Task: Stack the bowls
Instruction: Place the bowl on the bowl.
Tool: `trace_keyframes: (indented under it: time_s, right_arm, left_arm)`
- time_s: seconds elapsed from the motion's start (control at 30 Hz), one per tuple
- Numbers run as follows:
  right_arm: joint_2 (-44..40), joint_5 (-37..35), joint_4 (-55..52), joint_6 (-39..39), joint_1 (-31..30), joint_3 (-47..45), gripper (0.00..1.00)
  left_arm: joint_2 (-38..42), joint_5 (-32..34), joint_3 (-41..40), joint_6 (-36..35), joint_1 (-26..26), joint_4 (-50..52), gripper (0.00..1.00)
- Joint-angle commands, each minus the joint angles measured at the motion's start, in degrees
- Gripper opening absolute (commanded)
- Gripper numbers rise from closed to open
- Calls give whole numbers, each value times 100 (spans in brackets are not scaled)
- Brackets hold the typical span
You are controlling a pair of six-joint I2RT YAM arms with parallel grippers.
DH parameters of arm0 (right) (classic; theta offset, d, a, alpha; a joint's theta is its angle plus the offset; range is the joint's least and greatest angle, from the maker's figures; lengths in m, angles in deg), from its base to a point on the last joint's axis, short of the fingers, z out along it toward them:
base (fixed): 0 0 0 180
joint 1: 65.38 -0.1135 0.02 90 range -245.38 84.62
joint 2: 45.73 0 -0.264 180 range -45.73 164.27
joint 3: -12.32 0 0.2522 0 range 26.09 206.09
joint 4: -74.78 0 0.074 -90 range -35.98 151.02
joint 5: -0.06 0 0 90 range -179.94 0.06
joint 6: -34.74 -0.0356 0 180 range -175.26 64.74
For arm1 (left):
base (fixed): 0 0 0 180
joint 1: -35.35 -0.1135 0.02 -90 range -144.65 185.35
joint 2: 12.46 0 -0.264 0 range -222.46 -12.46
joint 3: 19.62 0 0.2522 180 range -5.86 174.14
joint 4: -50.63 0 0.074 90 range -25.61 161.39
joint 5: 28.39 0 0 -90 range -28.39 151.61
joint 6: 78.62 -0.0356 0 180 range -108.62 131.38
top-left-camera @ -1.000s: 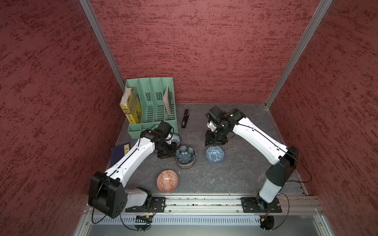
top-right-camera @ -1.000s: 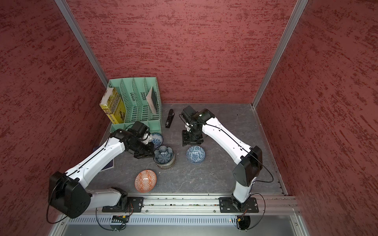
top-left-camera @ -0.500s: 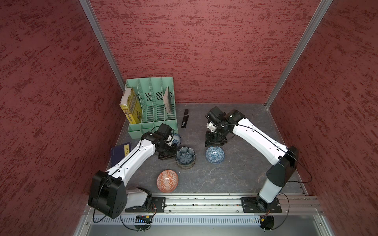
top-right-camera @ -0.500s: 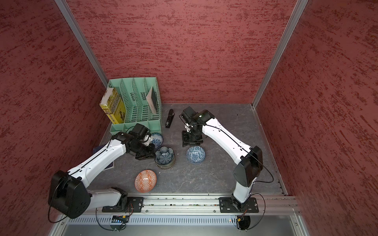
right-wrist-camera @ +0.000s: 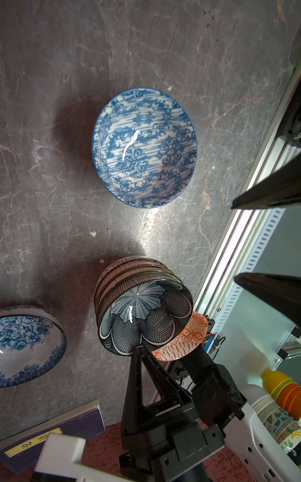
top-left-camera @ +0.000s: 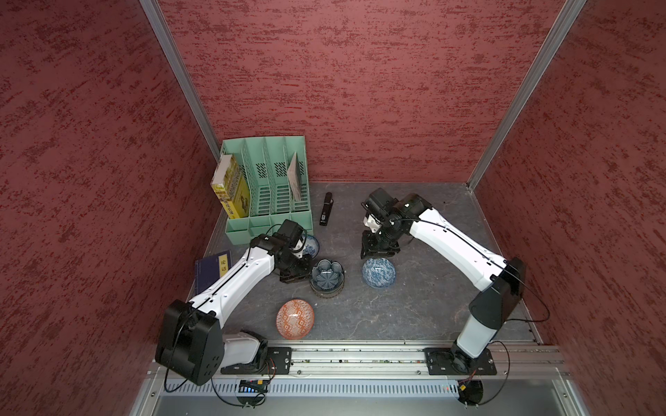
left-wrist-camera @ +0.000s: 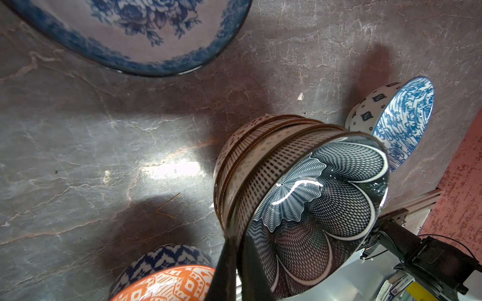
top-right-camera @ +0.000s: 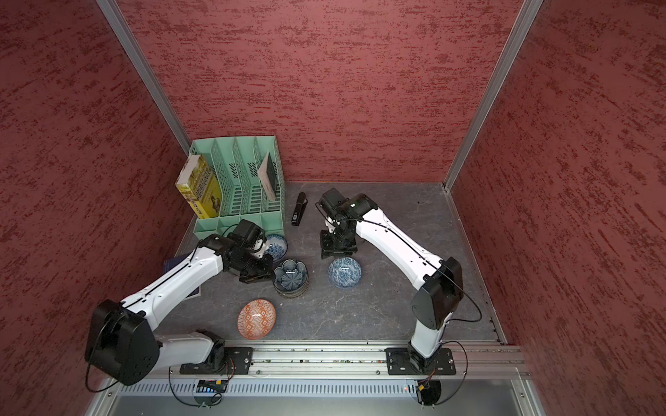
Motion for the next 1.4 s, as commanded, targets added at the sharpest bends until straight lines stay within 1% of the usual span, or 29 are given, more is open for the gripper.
trace_keyframes:
  time_s: [0.0, 0.5, 0.53, 0.63, 0.73, 0.77, 0.87, 1.03, 1.13, 1.27, 1.37]
  right_arm:
    - [-161, 98, 95, 42, 6, -81, 42]
    - [-217, 67, 165, 53, 11, -265, 41]
    - [-228, 55, 172, 52, 11, -276, 41]
    - [-238, 37, 177, 51, 12, -305, 42]
    - [-242, 27, 181, 51, 11, -314, 43]
    - [-240, 30, 181, 51, 11, -310, 43]
    - [-245, 30, 190, 57, 11, -323, 43]
    - [-260, 21, 204, 71, 11, -350, 43]
    - [-299, -7, 221, 97, 11, -374, 44]
    - [-337, -90, 272, 166, 13, -414, 45]
    - [-321, -293, 318, 220, 13, -435, 46]
  left_arm:
    - [98, -87, -33, 14, 9, -173, 0]
    - [53, -73, -106, 27, 62, -213, 0]
    - [54, -74, -114, 27, 65, -213, 2]
    - [82, -73, -115, 15, 65, -188, 15]
    - [146, -33, -83, 14, 65, -126, 32]
    - [176, -11, -55, 14, 65, -81, 37]
    - [252, 145, 79, 0, 56, 108, 46]
    - [480, 388, 360, -65, -113, 395, 50]
    - [708, 524, 458, -52, -378, 543, 51]
    - [991, 400, 474, -56, -793, 894, 50]
    - [1167, 388, 419, -41, -849, 1230, 51]
